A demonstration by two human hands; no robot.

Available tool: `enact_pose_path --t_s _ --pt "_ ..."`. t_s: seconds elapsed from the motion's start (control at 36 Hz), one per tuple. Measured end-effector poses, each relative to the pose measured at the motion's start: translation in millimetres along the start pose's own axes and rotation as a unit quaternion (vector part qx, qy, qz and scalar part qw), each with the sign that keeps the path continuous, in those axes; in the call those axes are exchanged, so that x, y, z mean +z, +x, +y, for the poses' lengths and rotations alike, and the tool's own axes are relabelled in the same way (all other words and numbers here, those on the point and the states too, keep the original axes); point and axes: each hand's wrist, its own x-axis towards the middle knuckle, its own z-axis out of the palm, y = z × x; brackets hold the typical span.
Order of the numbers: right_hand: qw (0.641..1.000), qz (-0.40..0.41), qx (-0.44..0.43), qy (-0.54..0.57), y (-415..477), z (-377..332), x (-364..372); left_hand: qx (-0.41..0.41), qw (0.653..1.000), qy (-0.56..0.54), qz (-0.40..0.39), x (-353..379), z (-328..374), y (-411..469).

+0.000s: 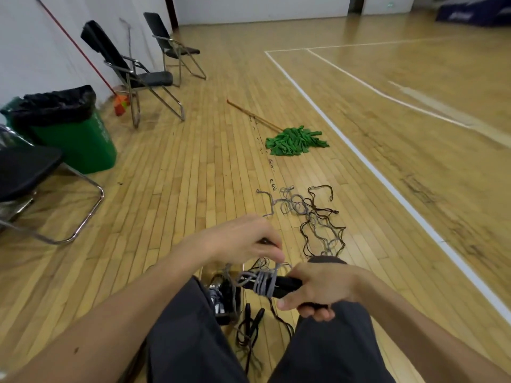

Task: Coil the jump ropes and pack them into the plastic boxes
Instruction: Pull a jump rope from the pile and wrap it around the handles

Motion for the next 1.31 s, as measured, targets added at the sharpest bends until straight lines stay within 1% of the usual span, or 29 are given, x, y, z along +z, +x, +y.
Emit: enact_pose_path --t_s 0.08,0.14,0.25,0.36,0.44,0.53,0.58,0.64,0.67,0.72,0.83,0.92,1.03,1.08,1.14,1.19,1.31 --pt "1.000 -0.014 -0.018 -0.020 -7 -9 3 0.012 0.998 -0.060 0.003 2 -6 2" --pt "0.999 -0.021 -0.035 -0.017 -12 -14 5 0.030 0.992 -0.120 0.002 2 -11 1" --pt "0.997 -0.019 -0.079 -0.004 -20 -23 6 0.044 0.963 -0.265 0.024 4 -26 -3" --pt "0.993 -0.027 -0.116 0.015 -26 -29 7 0.072 0.940 -0.331 0.026 15 -37 -3" --pt "0.988 -0.019 -0.147 0.038 -28 -30 5 0.050 0.919 -0.389 0.047 26 -39 -1" --pt "0.980 0.004 -0.178 0.089 -25 -30 2 0.029 0.915 -0.392 0.088 37 -43 -2" --pt "0.972 0.019 -0.200 0.118 -22 -29 0 -0.031 0.904 -0.414 0.108 40 -41 0" --pt "0.964 0.035 -0.214 0.153 -17 -27 -4 -0.104 0.886 -0.440 0.104 43 -32 0" --pt "0.960 0.041 -0.219 0.172 -16 -26 -6 -0.113 0.876 -0.459 0.099 45 -29 1" --pt "0.952 0.058 -0.231 0.193 -12 -22 -10 -0.101 0.860 -0.491 0.096 51 -25 4" --pt "0.947 0.122 -0.220 0.201 -5 -12 -19 -0.133 0.843 -0.513 0.094 66 -30 3" --pt "0.951 0.155 -0.199 0.178 2 -3 -23 -0.137 0.847 -0.506 0.089 77 -35 4" --pt "0.950 0.200 -0.176 0.164 14 10 -27 -0.140 0.864 -0.475 0.091 84 -33 9" --pt "0.952 0.227 -0.165 0.121 21 17 -30 -0.148 0.874 -0.454 0.091 87 -33 11" --pt "0.957 0.242 -0.142 0.071 32 26 -33 -0.160 0.911 -0.370 0.089 92 -37 13" --pt "0.962 0.244 -0.111 0.050 44 35 -33 -0.165 0.947 -0.264 0.075 98 -41 15" --pt "0.964 0.258 -0.064 0.021 64 50 -35 -0.172 0.970 -0.163 0.050 106 -41 18"
